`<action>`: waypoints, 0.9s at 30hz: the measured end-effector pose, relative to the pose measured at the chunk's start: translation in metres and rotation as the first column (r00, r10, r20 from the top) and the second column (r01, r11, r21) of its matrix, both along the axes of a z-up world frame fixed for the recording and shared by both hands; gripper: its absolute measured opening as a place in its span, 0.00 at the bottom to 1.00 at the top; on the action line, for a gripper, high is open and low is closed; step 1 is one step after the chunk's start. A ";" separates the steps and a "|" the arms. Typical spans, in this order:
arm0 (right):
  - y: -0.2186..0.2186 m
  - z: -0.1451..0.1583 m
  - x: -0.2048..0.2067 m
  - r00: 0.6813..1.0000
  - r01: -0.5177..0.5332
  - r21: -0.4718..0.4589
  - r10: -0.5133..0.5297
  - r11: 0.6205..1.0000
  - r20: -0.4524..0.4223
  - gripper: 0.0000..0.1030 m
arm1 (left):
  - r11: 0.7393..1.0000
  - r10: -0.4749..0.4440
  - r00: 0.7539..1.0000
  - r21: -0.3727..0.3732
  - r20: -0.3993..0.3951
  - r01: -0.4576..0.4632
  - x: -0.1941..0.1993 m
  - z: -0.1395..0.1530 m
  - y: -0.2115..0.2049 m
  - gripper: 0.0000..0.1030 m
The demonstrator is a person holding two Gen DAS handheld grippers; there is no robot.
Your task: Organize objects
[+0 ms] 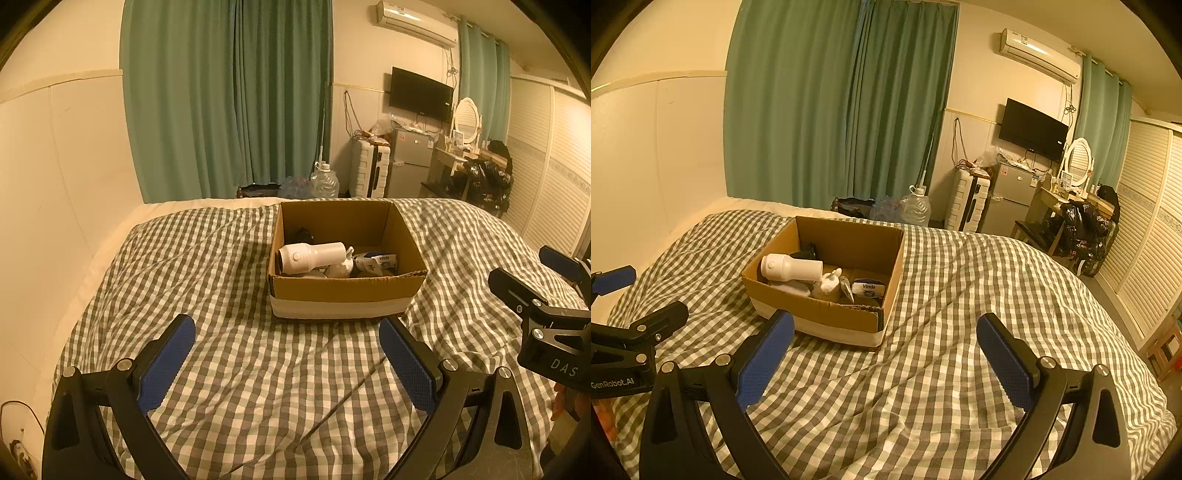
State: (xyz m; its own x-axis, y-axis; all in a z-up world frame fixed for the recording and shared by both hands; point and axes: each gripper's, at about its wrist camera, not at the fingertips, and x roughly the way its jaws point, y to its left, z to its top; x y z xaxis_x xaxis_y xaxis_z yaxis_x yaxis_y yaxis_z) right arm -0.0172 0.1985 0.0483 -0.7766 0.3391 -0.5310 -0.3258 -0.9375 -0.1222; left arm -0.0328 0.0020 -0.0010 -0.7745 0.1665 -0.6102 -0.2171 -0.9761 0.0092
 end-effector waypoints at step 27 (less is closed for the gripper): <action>-0.003 0.000 -0.001 1.000 -0.005 0.021 0.005 1.000 0.014 0.97 | 1.000 -0.004 1.000 -0.013 -0.018 0.004 0.003 0.001 0.001 1.00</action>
